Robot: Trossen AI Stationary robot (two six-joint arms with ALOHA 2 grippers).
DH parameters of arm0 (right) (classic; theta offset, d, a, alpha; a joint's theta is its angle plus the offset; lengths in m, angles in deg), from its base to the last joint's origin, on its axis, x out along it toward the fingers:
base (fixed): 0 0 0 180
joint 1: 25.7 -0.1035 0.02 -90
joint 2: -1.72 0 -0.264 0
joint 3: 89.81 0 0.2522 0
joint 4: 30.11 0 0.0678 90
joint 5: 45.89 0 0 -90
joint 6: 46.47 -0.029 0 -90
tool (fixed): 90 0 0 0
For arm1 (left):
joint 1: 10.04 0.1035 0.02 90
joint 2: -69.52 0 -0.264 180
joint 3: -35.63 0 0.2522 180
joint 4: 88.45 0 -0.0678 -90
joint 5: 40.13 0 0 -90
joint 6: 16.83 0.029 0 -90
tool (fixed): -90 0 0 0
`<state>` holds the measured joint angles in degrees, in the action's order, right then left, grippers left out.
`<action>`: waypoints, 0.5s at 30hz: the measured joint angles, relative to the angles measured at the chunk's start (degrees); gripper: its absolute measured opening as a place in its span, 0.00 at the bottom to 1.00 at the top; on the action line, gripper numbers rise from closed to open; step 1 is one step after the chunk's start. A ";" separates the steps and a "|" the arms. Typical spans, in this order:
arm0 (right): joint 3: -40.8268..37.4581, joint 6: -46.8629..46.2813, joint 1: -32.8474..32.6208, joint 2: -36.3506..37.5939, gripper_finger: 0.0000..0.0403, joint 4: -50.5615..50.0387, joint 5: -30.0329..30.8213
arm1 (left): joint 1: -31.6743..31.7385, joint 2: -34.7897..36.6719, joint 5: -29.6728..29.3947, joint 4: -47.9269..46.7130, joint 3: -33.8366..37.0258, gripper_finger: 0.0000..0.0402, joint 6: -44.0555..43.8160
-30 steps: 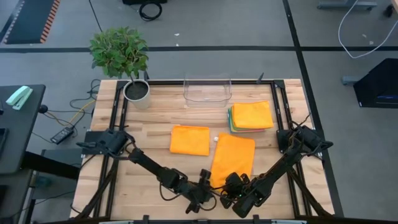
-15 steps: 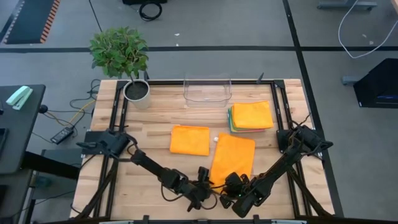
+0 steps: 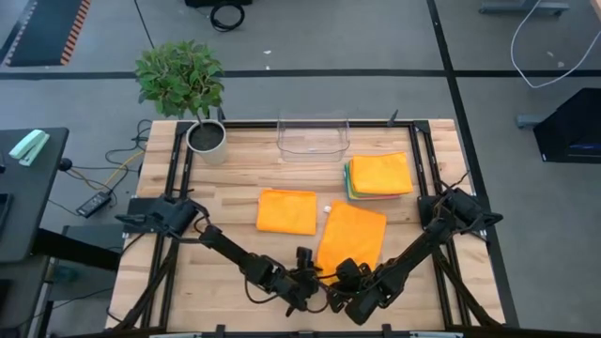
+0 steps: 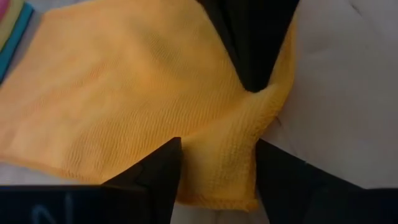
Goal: Fold microfiber towels
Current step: Fold the bottom orange towel
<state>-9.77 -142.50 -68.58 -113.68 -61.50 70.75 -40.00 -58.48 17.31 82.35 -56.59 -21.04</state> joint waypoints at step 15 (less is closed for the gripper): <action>0.18 -1.48 -0.32 0.04 0.01 -0.70 -1.46 | -2.99 1.99 -16.30 -18.61 -6.20 0.20 -0.89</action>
<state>-9.59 -143.98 -68.90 -113.63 -62.20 69.29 -42.99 -56.49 1.01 63.74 -62.79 -21.93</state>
